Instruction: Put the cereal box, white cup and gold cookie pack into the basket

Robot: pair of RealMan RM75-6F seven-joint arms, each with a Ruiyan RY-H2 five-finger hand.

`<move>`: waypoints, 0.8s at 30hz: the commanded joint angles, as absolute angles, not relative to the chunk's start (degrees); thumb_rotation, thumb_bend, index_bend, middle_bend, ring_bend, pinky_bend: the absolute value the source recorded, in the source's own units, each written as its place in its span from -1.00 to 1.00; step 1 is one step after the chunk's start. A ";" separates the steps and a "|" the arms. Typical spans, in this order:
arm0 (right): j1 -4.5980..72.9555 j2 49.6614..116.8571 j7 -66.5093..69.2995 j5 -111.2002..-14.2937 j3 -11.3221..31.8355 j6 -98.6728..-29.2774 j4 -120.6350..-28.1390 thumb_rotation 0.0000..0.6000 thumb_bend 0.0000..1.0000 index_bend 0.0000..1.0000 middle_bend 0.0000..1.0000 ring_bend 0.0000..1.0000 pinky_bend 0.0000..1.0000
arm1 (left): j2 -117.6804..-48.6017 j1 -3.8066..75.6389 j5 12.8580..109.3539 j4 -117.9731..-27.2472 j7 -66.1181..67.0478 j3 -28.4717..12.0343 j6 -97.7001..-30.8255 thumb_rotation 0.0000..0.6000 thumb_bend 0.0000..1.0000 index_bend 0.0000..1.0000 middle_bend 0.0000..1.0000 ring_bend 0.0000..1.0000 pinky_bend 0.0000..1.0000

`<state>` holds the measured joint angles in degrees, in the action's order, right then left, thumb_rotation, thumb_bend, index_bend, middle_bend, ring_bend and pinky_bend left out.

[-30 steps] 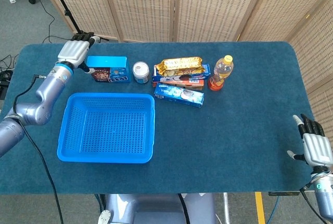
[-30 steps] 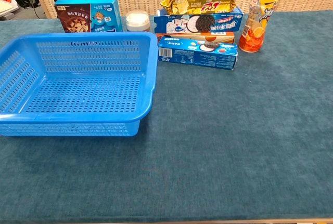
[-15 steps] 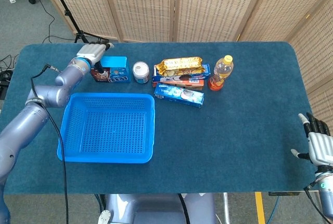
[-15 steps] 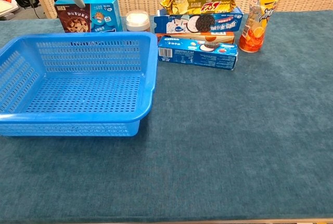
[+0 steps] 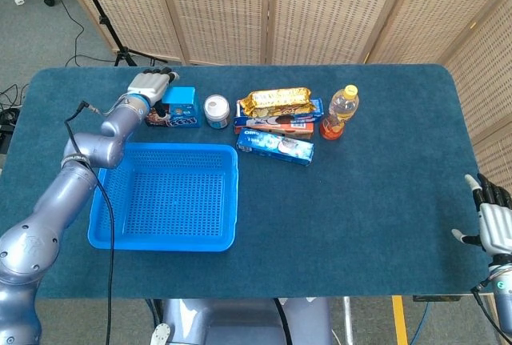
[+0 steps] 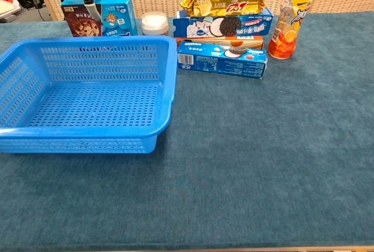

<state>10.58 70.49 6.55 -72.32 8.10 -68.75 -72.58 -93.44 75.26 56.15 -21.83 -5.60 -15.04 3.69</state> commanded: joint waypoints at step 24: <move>10.16 69.72 7.56 -73.02 8.34 -69.90 -73.70 1.00 -0.69 -1.00 -1.00 -1.00 -0.91 | -101.72 71.68 61.17 -16.26 -3.09 -16.50 -22.30 1.00 -0.19 0.65 -0.03 -0.10 -0.18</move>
